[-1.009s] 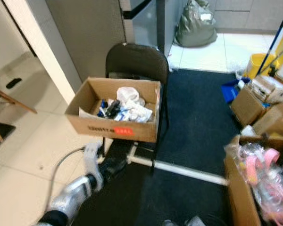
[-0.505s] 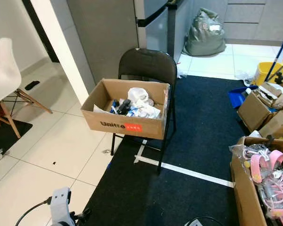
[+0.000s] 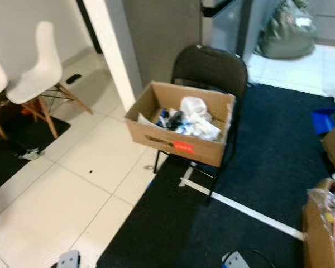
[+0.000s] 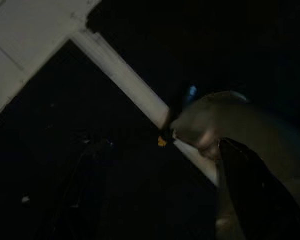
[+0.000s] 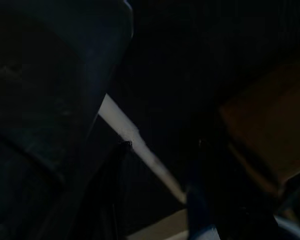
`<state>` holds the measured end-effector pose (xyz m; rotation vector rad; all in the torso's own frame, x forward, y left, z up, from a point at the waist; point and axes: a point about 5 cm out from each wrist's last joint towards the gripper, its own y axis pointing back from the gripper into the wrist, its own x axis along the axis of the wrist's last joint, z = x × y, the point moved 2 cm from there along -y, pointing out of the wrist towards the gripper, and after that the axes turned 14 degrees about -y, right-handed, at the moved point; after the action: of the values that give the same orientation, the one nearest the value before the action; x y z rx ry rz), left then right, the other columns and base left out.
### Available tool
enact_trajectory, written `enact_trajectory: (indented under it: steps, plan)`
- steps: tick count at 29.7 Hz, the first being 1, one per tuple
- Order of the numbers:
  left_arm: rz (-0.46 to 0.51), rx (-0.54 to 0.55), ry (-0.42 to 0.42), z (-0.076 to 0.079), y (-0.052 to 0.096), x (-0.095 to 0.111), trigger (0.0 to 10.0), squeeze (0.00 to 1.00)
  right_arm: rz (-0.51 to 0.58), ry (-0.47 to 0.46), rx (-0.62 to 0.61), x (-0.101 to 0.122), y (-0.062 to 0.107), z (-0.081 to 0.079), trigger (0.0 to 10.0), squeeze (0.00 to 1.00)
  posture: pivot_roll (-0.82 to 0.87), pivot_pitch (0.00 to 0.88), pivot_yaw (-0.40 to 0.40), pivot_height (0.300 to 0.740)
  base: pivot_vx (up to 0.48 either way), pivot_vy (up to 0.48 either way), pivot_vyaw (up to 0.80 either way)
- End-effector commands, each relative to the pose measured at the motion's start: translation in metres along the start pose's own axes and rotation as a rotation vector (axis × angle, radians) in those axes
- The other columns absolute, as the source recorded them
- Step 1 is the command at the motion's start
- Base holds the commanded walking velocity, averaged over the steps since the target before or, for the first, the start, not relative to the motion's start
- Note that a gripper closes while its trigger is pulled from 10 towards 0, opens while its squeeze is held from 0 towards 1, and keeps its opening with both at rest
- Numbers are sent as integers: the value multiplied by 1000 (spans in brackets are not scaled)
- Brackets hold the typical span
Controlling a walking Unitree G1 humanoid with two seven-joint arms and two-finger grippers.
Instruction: Picking trash to rubbish bin
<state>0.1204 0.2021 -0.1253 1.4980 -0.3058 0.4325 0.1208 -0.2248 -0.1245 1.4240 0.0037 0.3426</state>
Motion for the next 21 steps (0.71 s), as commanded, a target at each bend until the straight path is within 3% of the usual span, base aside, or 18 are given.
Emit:
enact_trajectory:
  steps: [1,8,21]
  plan:
    - [-47,4,-17,-1,2,-12,10000,0,0,-4,33,-1,-1,-11,10000,0,-24,25,76,740,0,0,788]
    - [-73,-6,-64,-1,3,-18,10000,0,-10,-3,21,-7,0,2,10000,0,-22,23,77,740,0,0,788]
    - [-85,-29,-105,4,3,-22,10000,0,-12,5,29,-8,0,-2,10000,0,-16,17,80,740,0,0,788]
